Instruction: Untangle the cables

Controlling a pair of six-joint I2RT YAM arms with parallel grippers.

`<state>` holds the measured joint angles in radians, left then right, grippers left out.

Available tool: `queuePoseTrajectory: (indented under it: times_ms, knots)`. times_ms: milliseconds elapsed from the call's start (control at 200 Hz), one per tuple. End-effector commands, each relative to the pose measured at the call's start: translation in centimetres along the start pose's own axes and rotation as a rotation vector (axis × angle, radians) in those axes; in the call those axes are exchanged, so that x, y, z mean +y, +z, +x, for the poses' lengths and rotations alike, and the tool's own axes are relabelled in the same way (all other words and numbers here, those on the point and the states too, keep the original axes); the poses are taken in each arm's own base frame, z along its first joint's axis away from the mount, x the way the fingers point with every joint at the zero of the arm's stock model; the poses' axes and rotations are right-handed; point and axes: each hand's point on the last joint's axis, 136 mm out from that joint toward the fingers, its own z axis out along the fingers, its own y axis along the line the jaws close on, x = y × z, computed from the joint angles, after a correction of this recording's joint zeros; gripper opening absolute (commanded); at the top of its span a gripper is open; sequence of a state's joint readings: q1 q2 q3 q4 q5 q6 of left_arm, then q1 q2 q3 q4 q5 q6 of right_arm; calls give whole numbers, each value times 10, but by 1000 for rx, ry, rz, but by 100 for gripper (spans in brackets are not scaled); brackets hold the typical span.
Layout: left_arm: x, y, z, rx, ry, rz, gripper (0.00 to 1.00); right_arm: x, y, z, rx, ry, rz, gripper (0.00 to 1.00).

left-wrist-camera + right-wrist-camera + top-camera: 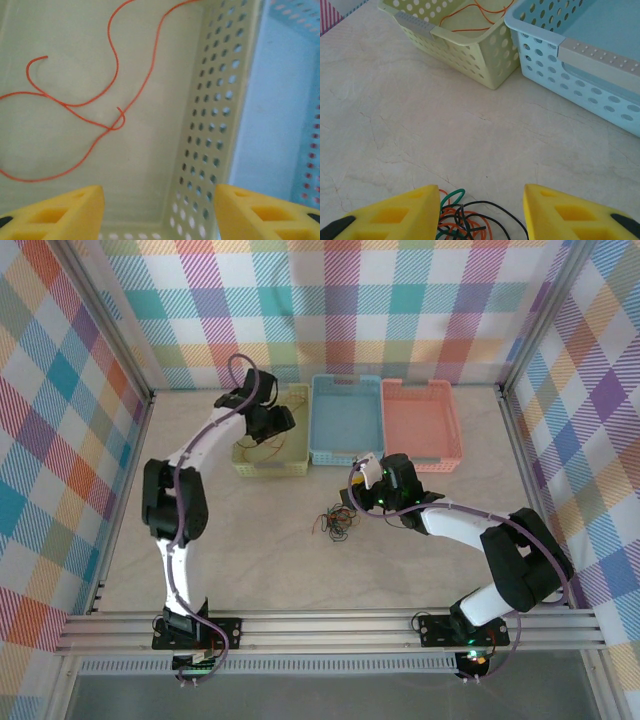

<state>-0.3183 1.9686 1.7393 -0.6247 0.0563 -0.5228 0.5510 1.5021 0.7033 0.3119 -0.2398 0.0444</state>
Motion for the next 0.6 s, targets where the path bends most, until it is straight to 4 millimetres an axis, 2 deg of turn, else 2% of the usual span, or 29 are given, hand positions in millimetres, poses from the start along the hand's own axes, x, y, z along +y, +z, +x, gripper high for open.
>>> queuePoseTrajectory:
  times_ms: [0, 125, 190, 300, 325, 365, 505, 595]
  knots:
    - [-34, -56, 2, -87, 27, 156, 59, 3, 1, -8, -9, 2, -22, 48]
    - [-49, -73, 48, -45, 87, 270, 56, 6, 1, -7, -1, -1, -42, 44]
    - [-48, -70, 75, -6, 92, 294, 55, 9, 3, -5, 12, -2, -61, 34]
    - [-47, -62, 120, 64, 106, 341, 53, 15, 5, -2, 34, -6, -101, 28]
    - [-53, -63, 123, 56, 119, 374, 53, 16, 5, -1, 39, -7, -106, 27]
    - [-52, -60, 134, 71, 128, 380, 52, 16, 6, 0, 46, -10, -110, 27]
    - [-51, -51, 156, 113, 128, 418, 48, 21, 1, 5, 104, -51, -128, 36]
    - [-44, -45, 158, 76, 125, 409, 48, 20, -2, 9, 130, -79, -118, 37]
